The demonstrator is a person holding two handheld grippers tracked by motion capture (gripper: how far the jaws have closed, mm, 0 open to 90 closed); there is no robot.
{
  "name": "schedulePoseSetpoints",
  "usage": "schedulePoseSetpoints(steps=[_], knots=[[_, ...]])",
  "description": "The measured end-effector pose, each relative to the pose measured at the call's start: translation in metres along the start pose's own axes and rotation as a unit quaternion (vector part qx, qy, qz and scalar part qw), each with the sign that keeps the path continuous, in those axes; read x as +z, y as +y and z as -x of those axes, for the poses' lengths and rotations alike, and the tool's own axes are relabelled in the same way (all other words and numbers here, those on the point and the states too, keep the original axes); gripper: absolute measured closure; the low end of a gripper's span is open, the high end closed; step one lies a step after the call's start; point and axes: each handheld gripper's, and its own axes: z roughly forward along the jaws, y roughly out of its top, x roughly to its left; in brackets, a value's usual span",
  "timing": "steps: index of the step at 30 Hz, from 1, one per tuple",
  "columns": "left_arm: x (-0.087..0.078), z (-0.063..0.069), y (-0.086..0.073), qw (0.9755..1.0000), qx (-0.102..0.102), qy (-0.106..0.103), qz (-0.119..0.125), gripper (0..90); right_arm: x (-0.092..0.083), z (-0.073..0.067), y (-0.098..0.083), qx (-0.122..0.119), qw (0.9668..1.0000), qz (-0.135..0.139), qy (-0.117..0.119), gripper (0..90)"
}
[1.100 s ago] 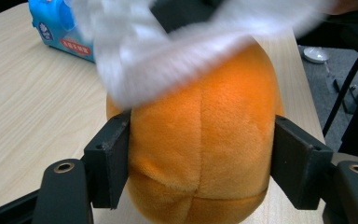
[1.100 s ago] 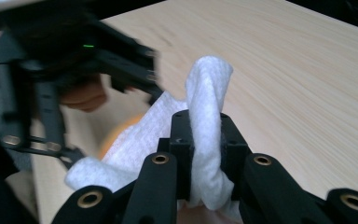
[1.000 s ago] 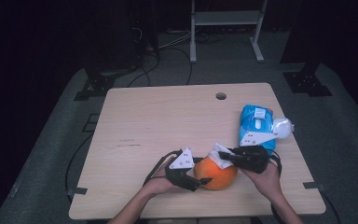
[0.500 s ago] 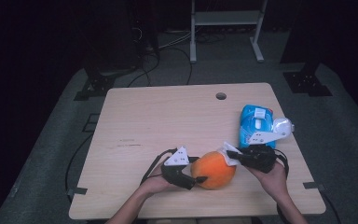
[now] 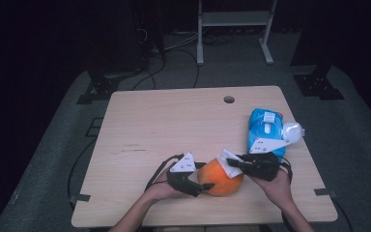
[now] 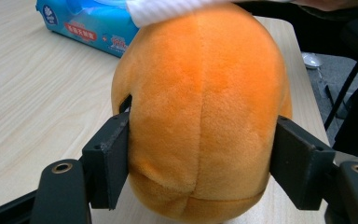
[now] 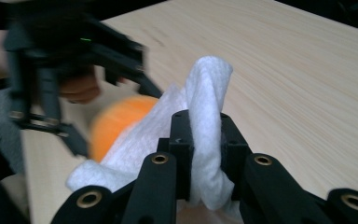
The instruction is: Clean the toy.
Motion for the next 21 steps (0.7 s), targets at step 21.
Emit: schedulePoseSetpoints(steps=[21], knots=[[0.000, 0.015, 0.014, 0.9991, 0.041, 0.007, 0.006, 30.0, -0.002, 0.018, -0.008, 0.029, 0.9991, -0.021, -0.021, 78.9]])
